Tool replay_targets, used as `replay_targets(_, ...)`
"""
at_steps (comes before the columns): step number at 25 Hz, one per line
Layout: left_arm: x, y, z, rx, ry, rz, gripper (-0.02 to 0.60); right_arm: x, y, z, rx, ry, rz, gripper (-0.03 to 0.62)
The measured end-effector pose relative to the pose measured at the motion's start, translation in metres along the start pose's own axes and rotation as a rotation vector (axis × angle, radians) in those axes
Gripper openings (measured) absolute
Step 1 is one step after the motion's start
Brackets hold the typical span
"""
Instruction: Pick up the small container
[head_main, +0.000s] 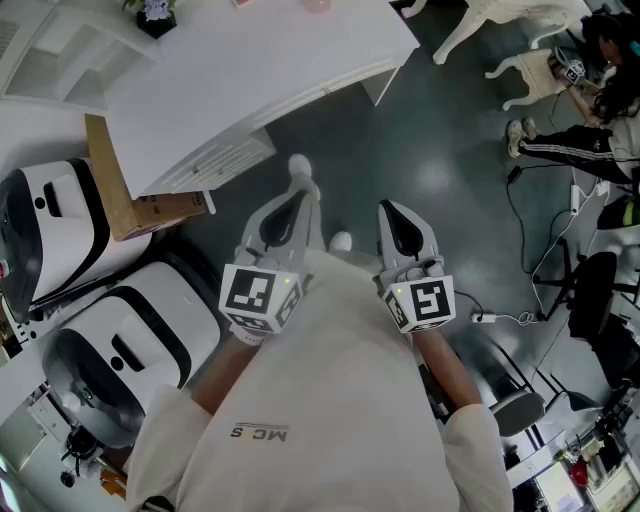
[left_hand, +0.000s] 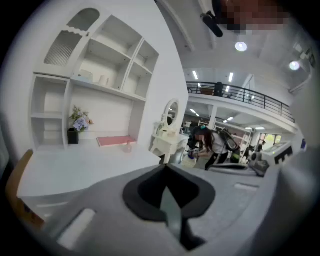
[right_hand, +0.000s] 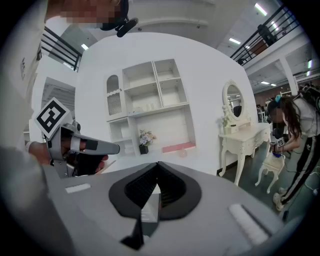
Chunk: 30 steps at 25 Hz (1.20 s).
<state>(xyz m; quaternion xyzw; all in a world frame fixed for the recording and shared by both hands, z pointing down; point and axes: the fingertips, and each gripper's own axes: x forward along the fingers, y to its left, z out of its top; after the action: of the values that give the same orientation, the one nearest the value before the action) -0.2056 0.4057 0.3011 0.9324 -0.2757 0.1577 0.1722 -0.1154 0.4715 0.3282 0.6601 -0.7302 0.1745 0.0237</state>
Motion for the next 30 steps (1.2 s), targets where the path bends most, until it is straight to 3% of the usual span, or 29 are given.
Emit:
replay_targets(6, -0.014, -0.059, -0.023, 0.038, 0.025, -0.036, 0.002, -0.047, 0.005, -0.003, 0.022, -0.024, 0.017, 0.000)
replay_targets(12, -0.012, -0.085, -0.023, 0.066, 0.035, -0.037, 0.002, -0.060, -0.006, -0.011, 0.098, -0.018, 0.021, 0.000)
replay_targets(18, -0.021, -0.091, -0.021, 0.067, 0.013, -0.020, 0.002, -0.064, -0.004, -0.006, 0.165, -0.056, 0.051, -0.002)
replay_targets(30, -0.003, -0.072, 0.003, 0.051, -0.016, 0.012, 0.002, -0.038, -0.023, 0.014, 0.153, -0.033, 0.050, -0.002)
